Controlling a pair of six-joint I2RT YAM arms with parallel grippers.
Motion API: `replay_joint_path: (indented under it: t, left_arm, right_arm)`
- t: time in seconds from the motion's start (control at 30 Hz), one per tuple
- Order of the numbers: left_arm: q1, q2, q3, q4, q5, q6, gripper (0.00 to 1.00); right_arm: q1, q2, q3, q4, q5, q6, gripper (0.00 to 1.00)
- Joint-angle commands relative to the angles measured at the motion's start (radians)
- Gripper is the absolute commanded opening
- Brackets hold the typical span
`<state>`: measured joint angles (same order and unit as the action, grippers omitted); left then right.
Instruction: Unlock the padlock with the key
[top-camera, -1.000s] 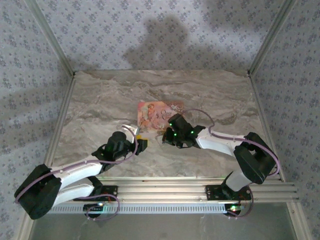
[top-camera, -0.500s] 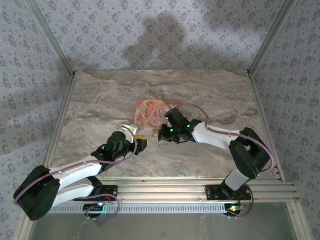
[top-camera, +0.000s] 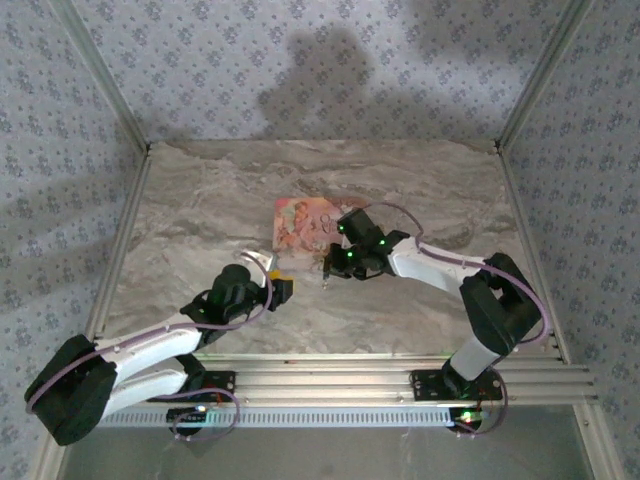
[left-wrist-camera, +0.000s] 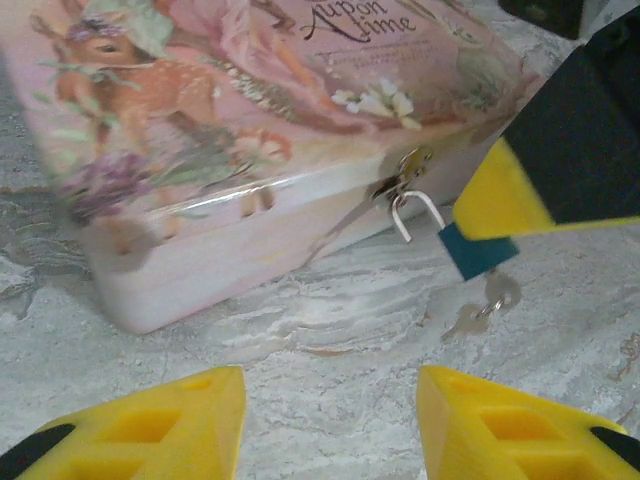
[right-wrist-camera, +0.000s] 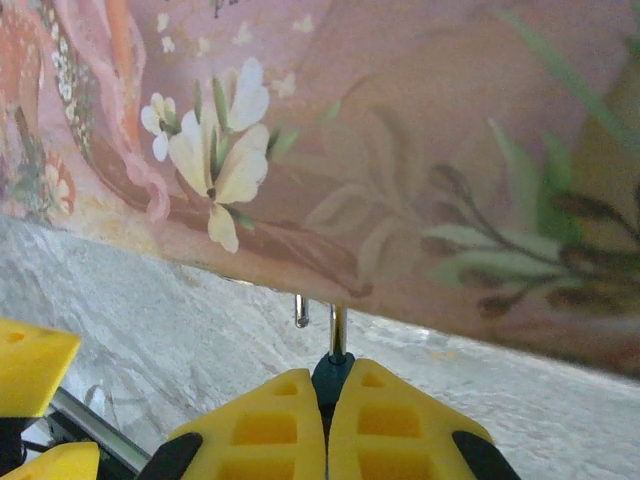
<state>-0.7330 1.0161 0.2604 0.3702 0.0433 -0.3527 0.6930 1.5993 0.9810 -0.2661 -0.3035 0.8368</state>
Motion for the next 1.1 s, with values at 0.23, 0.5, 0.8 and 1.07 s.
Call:
replay_joint_path:
  t: [0.23,0.5,0.8,1.07]
  left_arm:
    - [0.008,-0.03,-0.013,-0.015,-0.022,0.006,0.49]
    - [0.008,-0.04,-0.016,-0.02,-0.026,0.006,0.5]
    - [0.073,-0.007,0.11,-0.149,-0.032,-0.055,0.51]
    - [0.119,0.073,0.194,-0.17,0.019,-0.112,0.51]
  right_arm:
    - [-0.047,-0.079,-0.035,0.0,0.045,0.031,0.0]
    - [-0.047,-0.104,-0.116,0.096,0.099,0.169,0.0]
    - [-0.001,-0.122,-0.146,0.149,0.184,0.268,0.0]
    - [0.079,-0.12,-0.165,0.208,0.326,0.434,0.0]
